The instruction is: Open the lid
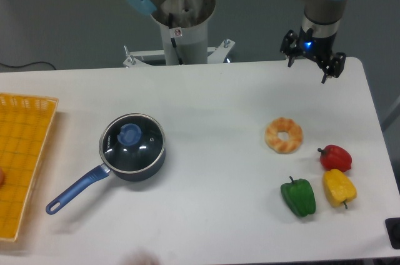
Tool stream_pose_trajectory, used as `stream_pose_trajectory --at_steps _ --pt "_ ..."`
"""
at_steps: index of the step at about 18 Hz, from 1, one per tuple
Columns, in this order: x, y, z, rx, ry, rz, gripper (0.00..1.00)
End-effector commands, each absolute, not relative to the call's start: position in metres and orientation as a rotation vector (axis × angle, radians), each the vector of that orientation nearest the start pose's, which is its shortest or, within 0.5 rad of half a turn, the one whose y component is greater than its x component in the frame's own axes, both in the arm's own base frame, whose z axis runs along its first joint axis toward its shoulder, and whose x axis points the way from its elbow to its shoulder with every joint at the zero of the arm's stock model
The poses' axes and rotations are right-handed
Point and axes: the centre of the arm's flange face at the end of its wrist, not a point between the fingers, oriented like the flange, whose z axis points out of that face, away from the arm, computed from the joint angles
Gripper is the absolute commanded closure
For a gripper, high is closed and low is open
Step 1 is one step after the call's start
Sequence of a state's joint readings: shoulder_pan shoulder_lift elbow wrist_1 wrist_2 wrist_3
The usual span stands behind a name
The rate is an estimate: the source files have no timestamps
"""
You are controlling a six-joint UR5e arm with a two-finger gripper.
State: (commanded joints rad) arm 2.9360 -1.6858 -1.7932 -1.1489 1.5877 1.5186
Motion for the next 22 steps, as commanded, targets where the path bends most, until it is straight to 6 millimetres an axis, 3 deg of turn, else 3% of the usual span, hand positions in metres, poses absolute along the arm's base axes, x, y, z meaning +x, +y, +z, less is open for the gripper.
stream_pose_trajectory --at_steps 6,11,17,22 --pt "-0.486 0.242 0.363 -3.131 0.249 0.134 0.00" --pt "-0.478 0.257 0.366 -3.125 0.021 0.143 0.00" --pt "-0.456 0.300 0.354 -3.122 0.050 0.118 0.00" --pt "-0.425 0.344 0.346 -3.124 0.232 0.098 0.00"
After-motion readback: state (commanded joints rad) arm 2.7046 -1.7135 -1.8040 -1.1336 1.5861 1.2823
